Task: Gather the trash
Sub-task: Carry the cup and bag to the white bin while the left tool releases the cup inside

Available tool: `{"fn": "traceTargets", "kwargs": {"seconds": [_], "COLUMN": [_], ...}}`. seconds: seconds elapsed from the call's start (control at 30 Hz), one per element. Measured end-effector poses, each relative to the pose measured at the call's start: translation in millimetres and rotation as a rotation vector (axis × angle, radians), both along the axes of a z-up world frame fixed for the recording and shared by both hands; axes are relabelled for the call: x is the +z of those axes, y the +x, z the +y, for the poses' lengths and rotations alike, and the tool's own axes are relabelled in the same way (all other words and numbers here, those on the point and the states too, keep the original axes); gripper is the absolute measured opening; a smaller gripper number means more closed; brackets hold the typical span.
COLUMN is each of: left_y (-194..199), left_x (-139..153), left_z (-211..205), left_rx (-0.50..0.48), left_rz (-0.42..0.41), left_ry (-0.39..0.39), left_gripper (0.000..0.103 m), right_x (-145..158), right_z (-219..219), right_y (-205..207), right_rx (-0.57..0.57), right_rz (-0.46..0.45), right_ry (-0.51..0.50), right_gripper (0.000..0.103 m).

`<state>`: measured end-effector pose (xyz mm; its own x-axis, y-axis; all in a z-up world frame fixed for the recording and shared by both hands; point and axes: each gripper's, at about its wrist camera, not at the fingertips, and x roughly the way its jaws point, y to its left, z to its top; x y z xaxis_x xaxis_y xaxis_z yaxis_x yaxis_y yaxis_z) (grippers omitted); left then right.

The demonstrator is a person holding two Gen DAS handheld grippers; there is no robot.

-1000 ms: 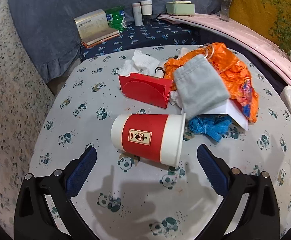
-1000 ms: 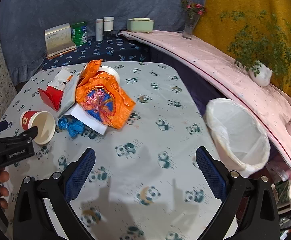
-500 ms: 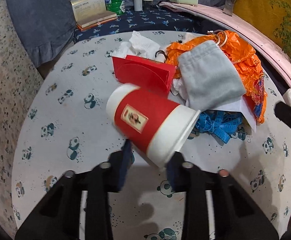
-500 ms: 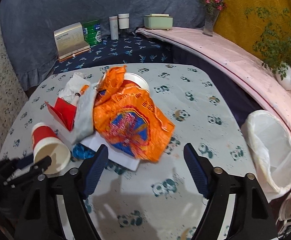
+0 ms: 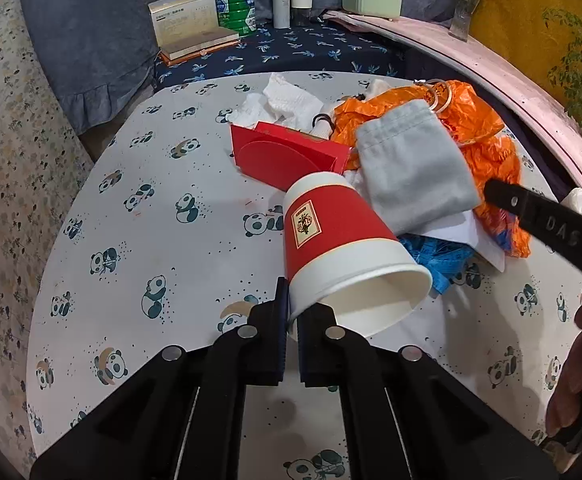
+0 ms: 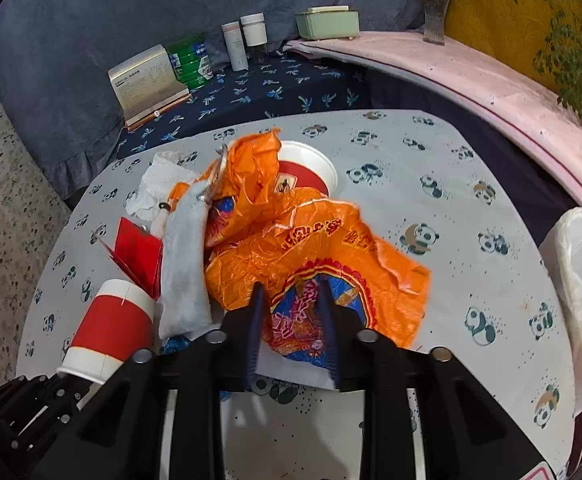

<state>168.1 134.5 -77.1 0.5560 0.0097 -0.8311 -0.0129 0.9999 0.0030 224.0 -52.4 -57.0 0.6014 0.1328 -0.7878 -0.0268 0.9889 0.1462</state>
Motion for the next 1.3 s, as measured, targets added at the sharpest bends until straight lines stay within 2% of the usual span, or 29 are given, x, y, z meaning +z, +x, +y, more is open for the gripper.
{"fn": "traceTargets", "kwargs": {"seconds": [0.2,0.6,0.87,1.1,1.3], "left_y": [-4.6,-33.5,-49.8,-59.1,-60.0], "left_x": [15.3,60.5,82.2,90.9,96.2], "left_z": [-7.2,-51.6,-106.7,-157.2,-217.9], "left_rx": [-0.002,-0.068,-0.167,-0.262,-0.371], "left_rz": [-0.026,-0.110,-0.156,-0.156,-0.157], "left_ry": [-0.011,-0.031,-0.028,-0.053,-0.058], "left_gripper": [0.003,0.003,0.003,0.003,0.003], "right_x": [11.6,53.3,64.6,68.2,67.6], "right_z": [-12.8,-66.6,-106.6,-149.7,-197.2], "right_y": [-26.4,-85.7,-119.7,-148.7,-170.3], "right_rx": [-0.001,-0.097,-0.175,-0.262,-0.364], "right_rz": [-0.023,-0.110,-0.133,-0.151,-0.163], "right_ry": [0.007,-0.003,0.002,0.000,0.000], "right_gripper": [0.013,0.013,0.013,0.013,0.013]}}
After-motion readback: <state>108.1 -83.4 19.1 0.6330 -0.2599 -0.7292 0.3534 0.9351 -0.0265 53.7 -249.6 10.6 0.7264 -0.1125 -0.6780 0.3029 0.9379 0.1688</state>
